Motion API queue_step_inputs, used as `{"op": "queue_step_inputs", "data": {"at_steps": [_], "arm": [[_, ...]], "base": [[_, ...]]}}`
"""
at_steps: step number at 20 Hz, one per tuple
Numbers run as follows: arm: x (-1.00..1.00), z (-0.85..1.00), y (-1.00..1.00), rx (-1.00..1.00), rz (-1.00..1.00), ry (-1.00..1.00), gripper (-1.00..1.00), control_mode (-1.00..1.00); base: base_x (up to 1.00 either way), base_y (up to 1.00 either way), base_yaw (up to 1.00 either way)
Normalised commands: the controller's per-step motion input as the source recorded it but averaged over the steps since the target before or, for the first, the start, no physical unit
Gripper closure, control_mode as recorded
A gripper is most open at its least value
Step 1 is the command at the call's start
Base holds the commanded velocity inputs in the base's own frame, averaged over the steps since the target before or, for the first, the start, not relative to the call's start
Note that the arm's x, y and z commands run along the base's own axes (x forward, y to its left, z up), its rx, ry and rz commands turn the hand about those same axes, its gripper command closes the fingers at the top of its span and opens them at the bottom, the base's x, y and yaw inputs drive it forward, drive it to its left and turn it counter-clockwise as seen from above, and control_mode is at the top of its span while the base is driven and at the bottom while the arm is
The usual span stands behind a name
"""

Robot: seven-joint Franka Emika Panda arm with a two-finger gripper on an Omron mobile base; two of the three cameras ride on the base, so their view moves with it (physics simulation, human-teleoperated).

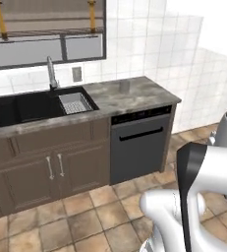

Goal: Move the glass cup from next to the sink to the open cabinet. Then, move the bowl with the tangerine to the fridge to clear the area for faucet cleaning.

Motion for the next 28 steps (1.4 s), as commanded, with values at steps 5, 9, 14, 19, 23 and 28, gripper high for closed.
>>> {"op": "queue_step_inputs", "data": {"at_steps": [5, 9, 14, 19, 23, 28], "arm": [[0.0, 0.0, 0.0, 0.0, 0.0, 0.0, -1.0, 1.0], [0.0, 0.0, 0.0, 0.0, 0.0, 0.0, -1.0, 1.0], [0.0, 0.0, 0.0, 0.0, 0.0, 0.0, -1.0, 1.0], [0.0, 0.0, 0.0, 0.0, 0.0, 0.0, -1.0, 1.0], [0.0, 0.0, 0.0, 0.0, 0.0, 0.0, -1.0, 1.0], [1.0, 0.01, -0.51, 0.08, 0.09, 0.01, -1.0, -1.0]], "base": [[1.0, -0.74, -0.17], [1.0, -0.22, 0.0], [1.0, -0.16, 0.0], [1.0, -0.02, 0.0], [1.0, -0.31, 0.01], [0.0, 0.0, 0.0]]}}
